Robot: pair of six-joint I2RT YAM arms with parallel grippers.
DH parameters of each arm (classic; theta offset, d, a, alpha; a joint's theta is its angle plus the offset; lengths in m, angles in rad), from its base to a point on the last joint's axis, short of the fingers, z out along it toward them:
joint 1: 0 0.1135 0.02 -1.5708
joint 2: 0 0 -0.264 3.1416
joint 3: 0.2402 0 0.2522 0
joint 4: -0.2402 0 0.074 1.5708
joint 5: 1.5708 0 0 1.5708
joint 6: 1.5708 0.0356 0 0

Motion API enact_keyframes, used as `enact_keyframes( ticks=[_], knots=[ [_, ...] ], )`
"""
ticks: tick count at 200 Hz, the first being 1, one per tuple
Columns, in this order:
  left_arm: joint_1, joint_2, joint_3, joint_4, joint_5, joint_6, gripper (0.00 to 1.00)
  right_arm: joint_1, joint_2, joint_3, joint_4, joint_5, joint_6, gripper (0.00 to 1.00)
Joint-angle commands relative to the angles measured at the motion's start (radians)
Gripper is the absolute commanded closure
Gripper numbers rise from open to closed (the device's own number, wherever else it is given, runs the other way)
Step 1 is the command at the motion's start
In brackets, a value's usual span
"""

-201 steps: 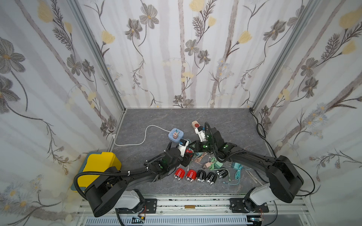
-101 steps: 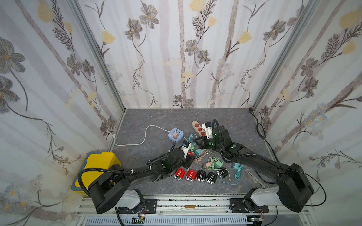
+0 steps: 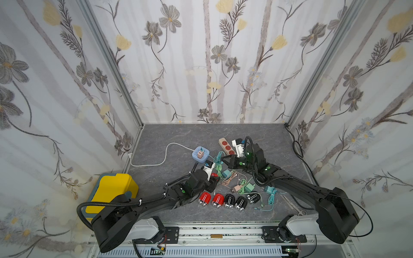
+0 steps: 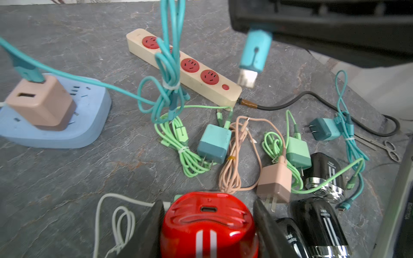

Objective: Unplug the electric shaver
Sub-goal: Remove the charging cable from the electric shaver, then place the electric shaver at the center of the board.

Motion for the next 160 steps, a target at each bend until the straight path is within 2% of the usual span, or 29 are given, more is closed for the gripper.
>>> enact_keyframes(
  ticks=[1,35,69,110,160],
  knots=[
    [0.002,-0.026,0.020,-0.159,-0.131,-0.055,0.73,0.009,0.008,0.007,0.022,-0.013,-0.026,1.00],
    [0.008,-0.042,0.026,-0.395,-0.225,-0.190,0.74,0.022,0.032,-0.002,0.053,-0.021,-0.028,1.00],
    [0.012,-0.064,0.030,-0.573,-0.231,-0.337,0.74,0.036,0.073,-0.020,0.106,-0.040,-0.026,1.00],
    [0.023,-0.041,0.032,-0.691,-0.144,-0.402,0.71,0.040,0.111,-0.015,0.135,-0.072,-0.037,1.00],
    [0.051,0.015,0.019,-0.717,-0.074,-0.435,0.67,0.045,0.103,-0.028,0.152,-0.097,-0.047,1.00]
  ],
)
